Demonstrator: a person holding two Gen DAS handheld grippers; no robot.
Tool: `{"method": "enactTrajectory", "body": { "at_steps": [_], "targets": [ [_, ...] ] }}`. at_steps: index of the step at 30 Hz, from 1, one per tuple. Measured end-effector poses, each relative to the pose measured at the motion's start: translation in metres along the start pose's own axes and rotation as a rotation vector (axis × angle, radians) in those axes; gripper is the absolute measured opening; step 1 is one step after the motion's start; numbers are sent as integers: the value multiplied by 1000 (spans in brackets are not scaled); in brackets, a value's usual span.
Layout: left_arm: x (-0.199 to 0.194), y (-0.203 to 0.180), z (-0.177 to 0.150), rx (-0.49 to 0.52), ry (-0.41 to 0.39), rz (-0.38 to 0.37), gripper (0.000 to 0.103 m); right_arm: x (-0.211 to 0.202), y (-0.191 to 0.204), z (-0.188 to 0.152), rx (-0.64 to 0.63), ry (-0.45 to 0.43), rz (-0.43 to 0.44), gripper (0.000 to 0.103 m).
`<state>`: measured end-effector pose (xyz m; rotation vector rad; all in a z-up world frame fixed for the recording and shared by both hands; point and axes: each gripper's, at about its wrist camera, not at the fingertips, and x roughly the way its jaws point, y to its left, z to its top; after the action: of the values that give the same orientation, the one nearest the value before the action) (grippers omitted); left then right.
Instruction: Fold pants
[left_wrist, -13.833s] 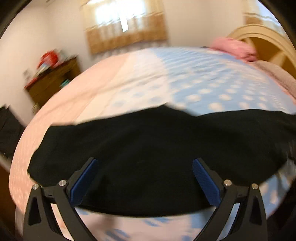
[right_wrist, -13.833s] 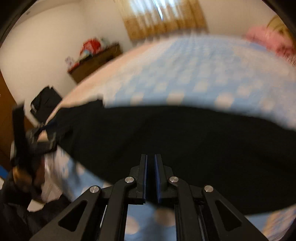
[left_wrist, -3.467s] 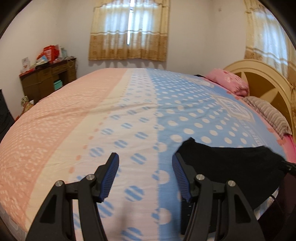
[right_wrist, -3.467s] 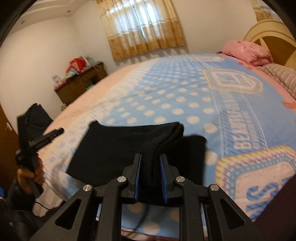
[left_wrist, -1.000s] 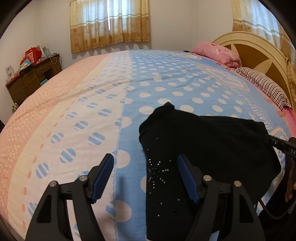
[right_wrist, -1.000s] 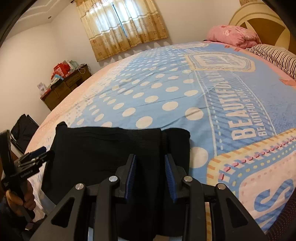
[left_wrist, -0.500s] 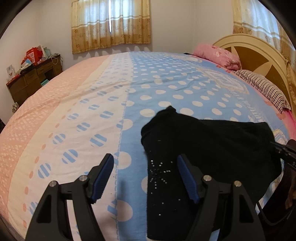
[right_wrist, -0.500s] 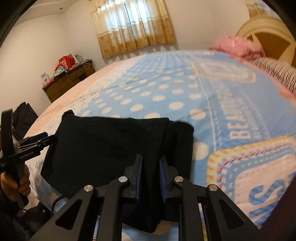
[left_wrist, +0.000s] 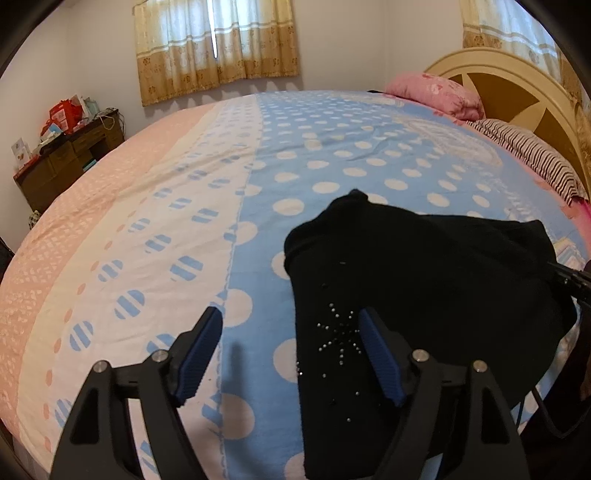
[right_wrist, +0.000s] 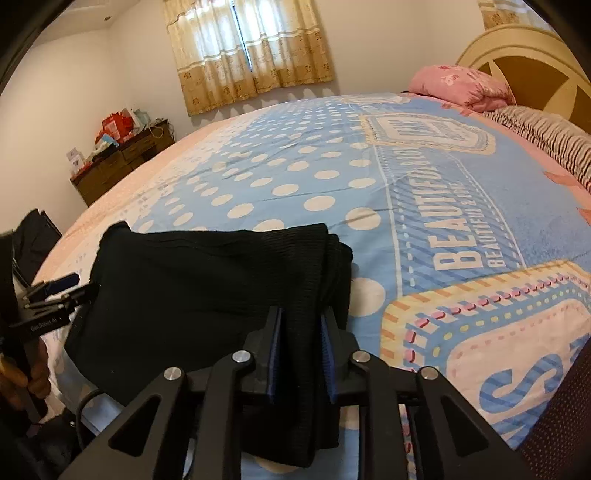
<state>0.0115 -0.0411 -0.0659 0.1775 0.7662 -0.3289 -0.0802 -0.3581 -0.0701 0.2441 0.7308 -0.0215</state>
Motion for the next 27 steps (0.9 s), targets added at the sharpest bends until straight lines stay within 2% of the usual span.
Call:
{"method": "enactTrajectory", "body": {
  "at_steps": [1,5,10,16,21,27],
  "targets": [
    [-1,2,0,-5,0,-4,81,-4,-3,1,27,-5,9,29],
    [-9,17,4,-52,-4,-16,85,-34,-11,5,123,-86,22,32],
    [-10,31,13,-111,-9,-35,86,-58,8,10,16,-141,-5,32],
    [-5,10,25,-69,4,-29,86,-56,35,10,-39,-85,47,32],
    [9,-10,36,-6,16,-16,86,-45,62,-3,-123,-15,46,32],
    [43,-20,46,-9,90,2,87,-11,42,-30,-5,71,32,32]
  ]
}}
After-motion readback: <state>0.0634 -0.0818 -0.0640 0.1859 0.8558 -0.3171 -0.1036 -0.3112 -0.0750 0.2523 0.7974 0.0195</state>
